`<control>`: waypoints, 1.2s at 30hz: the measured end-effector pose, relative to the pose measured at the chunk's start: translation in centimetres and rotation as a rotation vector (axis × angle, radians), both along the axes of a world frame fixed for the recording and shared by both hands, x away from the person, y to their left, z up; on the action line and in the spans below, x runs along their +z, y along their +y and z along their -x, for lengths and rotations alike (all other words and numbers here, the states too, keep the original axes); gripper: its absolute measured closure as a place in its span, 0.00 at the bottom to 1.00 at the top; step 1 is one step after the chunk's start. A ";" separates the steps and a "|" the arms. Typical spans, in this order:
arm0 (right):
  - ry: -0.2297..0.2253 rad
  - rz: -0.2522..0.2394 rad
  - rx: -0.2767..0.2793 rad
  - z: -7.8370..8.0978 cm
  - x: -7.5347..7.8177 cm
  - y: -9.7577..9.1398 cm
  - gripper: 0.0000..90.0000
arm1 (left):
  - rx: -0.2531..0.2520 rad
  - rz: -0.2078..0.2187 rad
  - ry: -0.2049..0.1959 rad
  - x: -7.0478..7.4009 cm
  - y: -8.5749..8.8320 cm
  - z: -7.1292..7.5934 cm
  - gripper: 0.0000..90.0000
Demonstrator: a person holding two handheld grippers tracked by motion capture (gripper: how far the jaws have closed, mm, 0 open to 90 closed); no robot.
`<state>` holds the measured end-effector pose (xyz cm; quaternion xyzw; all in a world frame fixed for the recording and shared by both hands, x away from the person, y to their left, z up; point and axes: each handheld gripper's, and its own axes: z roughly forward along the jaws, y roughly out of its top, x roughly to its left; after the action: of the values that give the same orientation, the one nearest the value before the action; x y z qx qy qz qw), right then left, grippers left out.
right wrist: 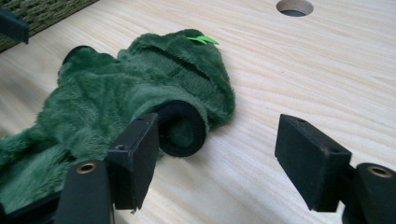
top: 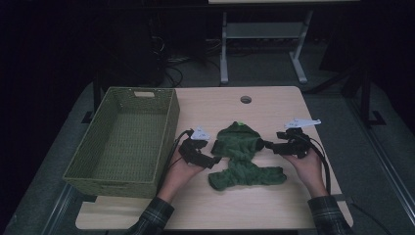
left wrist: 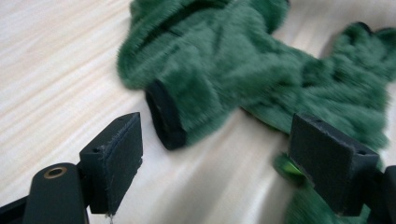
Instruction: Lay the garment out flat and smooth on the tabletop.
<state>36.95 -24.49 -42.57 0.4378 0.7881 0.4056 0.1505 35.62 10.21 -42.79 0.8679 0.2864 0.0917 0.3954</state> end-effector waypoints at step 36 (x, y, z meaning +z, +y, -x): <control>-0.019 -0.010 0.139 7.4 -0.1 3.8 0.35 | -0.010 -0.095 -0.021 -4.6 2.7 9.2 0.14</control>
<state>29.51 -20.71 -42.63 0.3791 0.8131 0.4230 0.1273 26.46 12.96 -47.43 0.8861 0.2734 0.1123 0.3570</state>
